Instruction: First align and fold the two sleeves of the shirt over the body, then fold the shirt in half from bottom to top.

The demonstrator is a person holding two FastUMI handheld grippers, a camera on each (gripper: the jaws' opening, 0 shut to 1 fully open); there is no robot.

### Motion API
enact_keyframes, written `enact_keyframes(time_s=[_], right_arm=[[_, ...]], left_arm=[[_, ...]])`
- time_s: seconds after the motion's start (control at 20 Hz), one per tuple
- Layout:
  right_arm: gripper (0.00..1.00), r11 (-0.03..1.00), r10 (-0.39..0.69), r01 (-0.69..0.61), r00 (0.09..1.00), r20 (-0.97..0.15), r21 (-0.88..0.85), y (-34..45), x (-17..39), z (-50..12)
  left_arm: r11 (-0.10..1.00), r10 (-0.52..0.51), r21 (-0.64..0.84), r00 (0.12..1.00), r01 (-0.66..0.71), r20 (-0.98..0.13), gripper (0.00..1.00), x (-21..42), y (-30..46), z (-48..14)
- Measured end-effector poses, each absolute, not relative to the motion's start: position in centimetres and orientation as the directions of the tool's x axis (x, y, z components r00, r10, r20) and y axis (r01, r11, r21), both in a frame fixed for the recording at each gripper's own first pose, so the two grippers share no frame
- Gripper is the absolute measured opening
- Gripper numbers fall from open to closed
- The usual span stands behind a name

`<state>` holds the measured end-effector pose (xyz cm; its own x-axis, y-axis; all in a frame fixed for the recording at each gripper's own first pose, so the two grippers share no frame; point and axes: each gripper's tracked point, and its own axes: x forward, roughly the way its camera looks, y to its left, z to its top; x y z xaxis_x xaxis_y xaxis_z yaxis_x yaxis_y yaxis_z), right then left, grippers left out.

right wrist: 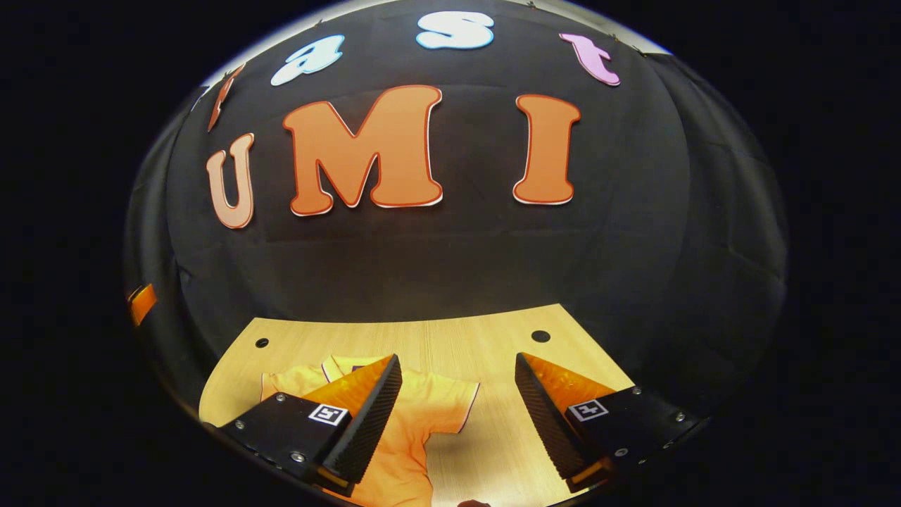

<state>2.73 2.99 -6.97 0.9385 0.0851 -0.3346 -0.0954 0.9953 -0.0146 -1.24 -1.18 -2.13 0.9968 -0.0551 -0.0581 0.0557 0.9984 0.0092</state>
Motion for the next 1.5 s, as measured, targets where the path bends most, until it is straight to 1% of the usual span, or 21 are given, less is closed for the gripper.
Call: enact_keyframes(time_s=[0.15,0.35,0.5,0.65,0.75,0.85,1.1,1.2,1.35,1.5], right_arm=[[0.98,0.997,0.077,-0.08,0.887,-0.456,0.011,3.2,4.3,-9.9],[0.98,0.999,0.039,-0.044,0.78,-0.625,0.009,2.9,6.3,-15.3],[0.99,0.999,-0.003,-0.026,0.723,-0.691,-0.031,2.9,8.5,-18.8],[0.99,0.999,-0.013,-0.022,0.644,-0.765,-0.036,3.3,9.9,-22.5],[0.99,0.999,-0.041,-0.004,0.591,-0.805,-0.054,3.0,10.7,-24.7],[0.99,0.999,-0.039,0.004,0.545,-0.837,-0.045,3.4,11.4,-27.0],[1.0,0.998,0.007,0.057,0.428,-0.904,0.035,3.9,13.1,-31.5],[1.0,0.998,-0.021,0.064,0.402,-0.915,0.005,3.1,13.6,-33.1],[1.0,0.997,-0.052,0.065,0.324,-0.944,-0.033,2.1,13.2,-35.5],[0.99,0.998,-0.057,0.045,0.282,-0.958,-0.046,1.8,12.8,-36.8]], left_arm=[[0.999,-0.053,-0.014,0.997,0.052,-0.061,0.98,-0.8,-1.0,-1.9],[0.998,-0.059,-0.013,0.995,0.058,-0.077,0.98,-0.1,-1.1,-2.7],[0.999,-0.043,-0.012,0.994,0.042,-0.103,0.98,0.7,-0.2,-3.8],[0.999,-0.03,-0.035,0.989,0.025,-0.144,0.98,1.2,0.6,-5.3],[0.999,-0.027,-0.051,0.985,0.018,-0.171,0.98,1.8,0.7,-6.4],[0.998,-0.015,-0.059,0.984,0.004,-0.178,0.98,2.1,1.2,-6.7],[0.999,-0.023,-0.052,0.979,0.013,-0.202,0.98,3.4,0.9,-7.9],[0.997,-0.033,-0.069,0.974,0.018,-0.225,0.98,3.8,0.8,-8.7],[0.997,-0.038,-0.077,0.967,0.019,-0.253,0.98,4.4,0.6,-9.7],[0.997,-0.036,-0.079,0.963,0.016,-0.267,0.98,4.9,0.9,-10.4]])
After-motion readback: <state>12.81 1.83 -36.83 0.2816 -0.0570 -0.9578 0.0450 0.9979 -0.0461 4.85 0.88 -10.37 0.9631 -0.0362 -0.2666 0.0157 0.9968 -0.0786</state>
